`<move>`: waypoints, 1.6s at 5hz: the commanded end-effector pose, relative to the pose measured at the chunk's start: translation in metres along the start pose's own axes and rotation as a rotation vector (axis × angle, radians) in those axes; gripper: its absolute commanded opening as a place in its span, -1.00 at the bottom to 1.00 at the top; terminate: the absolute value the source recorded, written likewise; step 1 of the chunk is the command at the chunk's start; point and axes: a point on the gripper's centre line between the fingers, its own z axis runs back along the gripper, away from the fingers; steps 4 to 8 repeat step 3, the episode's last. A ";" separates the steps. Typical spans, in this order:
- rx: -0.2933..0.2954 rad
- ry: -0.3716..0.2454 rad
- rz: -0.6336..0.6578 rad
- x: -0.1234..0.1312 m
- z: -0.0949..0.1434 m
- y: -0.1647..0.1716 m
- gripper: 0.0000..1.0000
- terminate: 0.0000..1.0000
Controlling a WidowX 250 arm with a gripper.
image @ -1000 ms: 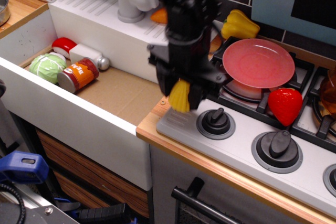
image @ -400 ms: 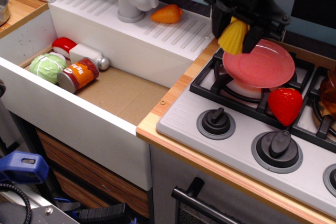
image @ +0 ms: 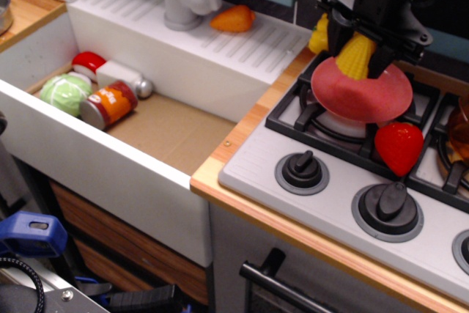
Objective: Put corn on plate
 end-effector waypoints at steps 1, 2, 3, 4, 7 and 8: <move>-0.007 -0.066 0.030 0.005 0.010 0.004 1.00 -1.00; -0.007 -0.066 0.030 0.005 0.010 0.004 1.00 -1.00; -0.007 -0.066 0.030 0.005 0.010 0.004 1.00 1.00; -0.007 -0.066 0.030 0.005 0.010 0.004 1.00 1.00; -0.007 -0.066 0.030 0.005 0.010 0.004 1.00 1.00; -0.007 -0.066 0.030 0.005 0.010 0.004 1.00 1.00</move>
